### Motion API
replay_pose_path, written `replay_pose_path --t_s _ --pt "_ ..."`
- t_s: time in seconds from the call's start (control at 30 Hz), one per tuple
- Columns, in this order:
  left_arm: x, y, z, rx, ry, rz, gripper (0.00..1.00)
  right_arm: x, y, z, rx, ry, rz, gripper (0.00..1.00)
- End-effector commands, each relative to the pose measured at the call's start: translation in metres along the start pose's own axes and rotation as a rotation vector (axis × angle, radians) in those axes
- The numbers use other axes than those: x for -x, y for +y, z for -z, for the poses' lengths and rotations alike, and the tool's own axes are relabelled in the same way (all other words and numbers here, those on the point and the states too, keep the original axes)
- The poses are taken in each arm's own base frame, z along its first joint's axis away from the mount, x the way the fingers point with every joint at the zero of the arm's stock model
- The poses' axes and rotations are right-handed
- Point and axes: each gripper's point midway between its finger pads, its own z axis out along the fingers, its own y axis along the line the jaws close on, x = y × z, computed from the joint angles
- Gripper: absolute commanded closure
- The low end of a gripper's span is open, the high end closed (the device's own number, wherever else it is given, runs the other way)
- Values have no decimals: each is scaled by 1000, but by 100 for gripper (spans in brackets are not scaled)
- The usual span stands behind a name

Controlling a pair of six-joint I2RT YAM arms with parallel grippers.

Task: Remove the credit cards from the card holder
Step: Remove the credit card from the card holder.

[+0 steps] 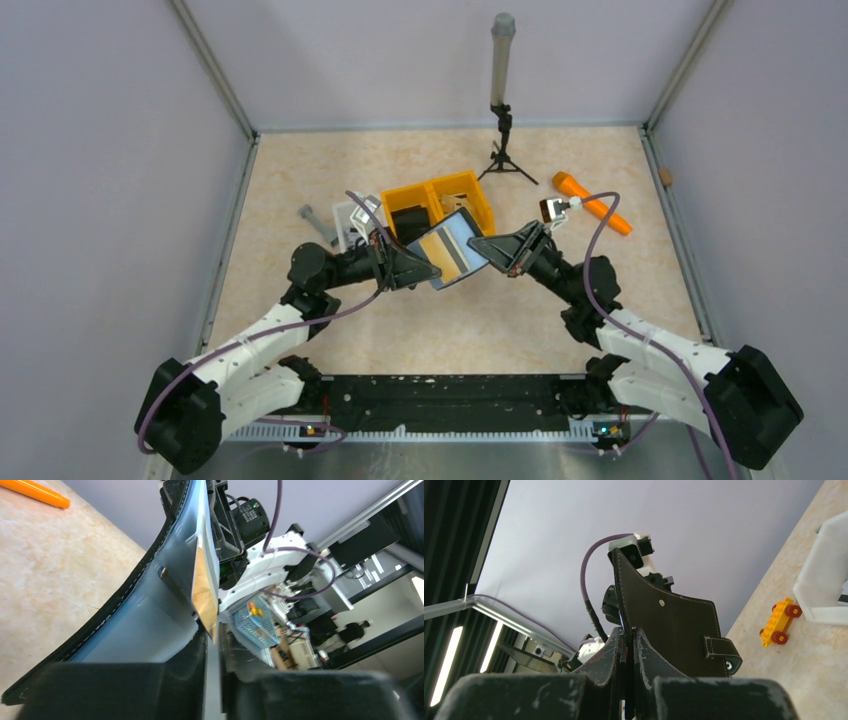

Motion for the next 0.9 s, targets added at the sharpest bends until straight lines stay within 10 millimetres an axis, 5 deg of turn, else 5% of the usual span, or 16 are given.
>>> replay_pose_path --t_s 0.0,0.1,0.17,0.27,0.37,0.87 --pt "8 -6 0 -11 -24 -48 71 5 22 -4 82 -4 22 100" --pt "11 -10 -2 -25 -21 -52 57 4 22 -6 82 8 16 100" --pt "12 -11 -4 -34 -22 -49 57 2 20 -7 82 17 11 100" --pt "13 -9 -7 -45 -12 -38 71 0 19 -8 86 24 -1 100" --pt "12 -7 -9 -51 -6 -28 99 0 17 -8 86 23 -2 100" --pt "-9 19 27 102 77 -36 100 41 -1 18 -11 -86 74 100"
